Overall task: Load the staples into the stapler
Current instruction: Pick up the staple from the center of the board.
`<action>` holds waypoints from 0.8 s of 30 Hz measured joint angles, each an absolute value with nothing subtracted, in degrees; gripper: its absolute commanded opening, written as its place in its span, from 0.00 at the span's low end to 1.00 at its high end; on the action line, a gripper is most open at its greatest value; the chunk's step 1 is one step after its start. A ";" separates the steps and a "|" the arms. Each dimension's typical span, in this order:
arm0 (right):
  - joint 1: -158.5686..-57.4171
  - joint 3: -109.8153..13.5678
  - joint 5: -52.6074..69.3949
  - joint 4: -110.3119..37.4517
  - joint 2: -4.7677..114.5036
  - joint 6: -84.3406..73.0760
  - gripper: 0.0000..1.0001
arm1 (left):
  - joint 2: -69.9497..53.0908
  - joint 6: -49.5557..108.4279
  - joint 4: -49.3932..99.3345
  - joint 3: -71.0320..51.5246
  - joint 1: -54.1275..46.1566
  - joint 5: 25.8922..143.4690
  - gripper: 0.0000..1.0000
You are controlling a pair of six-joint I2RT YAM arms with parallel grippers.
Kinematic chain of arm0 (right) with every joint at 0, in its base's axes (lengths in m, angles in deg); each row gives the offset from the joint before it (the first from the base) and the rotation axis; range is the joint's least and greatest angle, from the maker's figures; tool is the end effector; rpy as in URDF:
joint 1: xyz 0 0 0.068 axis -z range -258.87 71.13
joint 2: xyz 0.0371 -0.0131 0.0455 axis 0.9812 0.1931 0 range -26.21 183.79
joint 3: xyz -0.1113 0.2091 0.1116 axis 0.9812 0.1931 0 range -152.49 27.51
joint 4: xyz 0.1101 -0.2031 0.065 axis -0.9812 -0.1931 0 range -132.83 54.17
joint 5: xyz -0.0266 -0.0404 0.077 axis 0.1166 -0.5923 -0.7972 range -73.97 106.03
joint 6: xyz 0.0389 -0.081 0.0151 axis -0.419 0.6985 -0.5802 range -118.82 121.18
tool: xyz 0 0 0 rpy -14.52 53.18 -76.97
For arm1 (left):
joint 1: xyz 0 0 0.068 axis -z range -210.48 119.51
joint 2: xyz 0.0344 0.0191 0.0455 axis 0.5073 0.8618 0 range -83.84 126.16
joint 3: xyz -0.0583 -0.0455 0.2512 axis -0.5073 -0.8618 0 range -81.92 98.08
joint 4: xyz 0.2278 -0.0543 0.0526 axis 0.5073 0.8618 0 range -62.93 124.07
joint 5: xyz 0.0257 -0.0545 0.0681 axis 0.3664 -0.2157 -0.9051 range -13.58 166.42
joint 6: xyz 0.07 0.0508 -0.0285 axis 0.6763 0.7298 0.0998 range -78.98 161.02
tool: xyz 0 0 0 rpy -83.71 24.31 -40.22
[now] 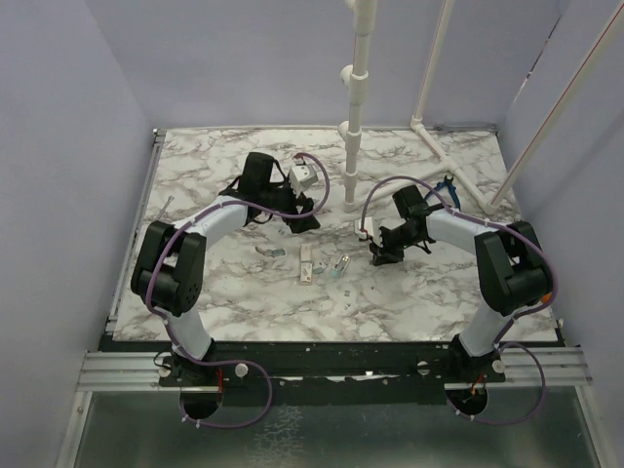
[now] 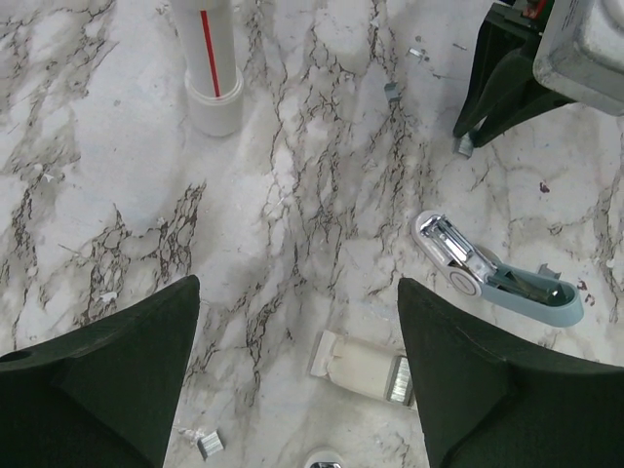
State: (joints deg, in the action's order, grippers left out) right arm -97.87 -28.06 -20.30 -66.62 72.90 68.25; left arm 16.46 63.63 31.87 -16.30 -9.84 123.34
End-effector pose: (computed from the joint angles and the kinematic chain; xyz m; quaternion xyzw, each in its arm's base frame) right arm 0.2680 0.1434 0.1190 -0.6735 0.6590 0.2293 0.2441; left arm 0.3364 -0.1904 0.2027 0.4637 0.7085 -0.3533 0.3977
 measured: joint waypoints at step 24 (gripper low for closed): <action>-97.54 -30.03 -26.58 -64.81 66.14 52.56 0.13 | 15.34 61.81 28.46 -18.79 -5.43 134.64 0.67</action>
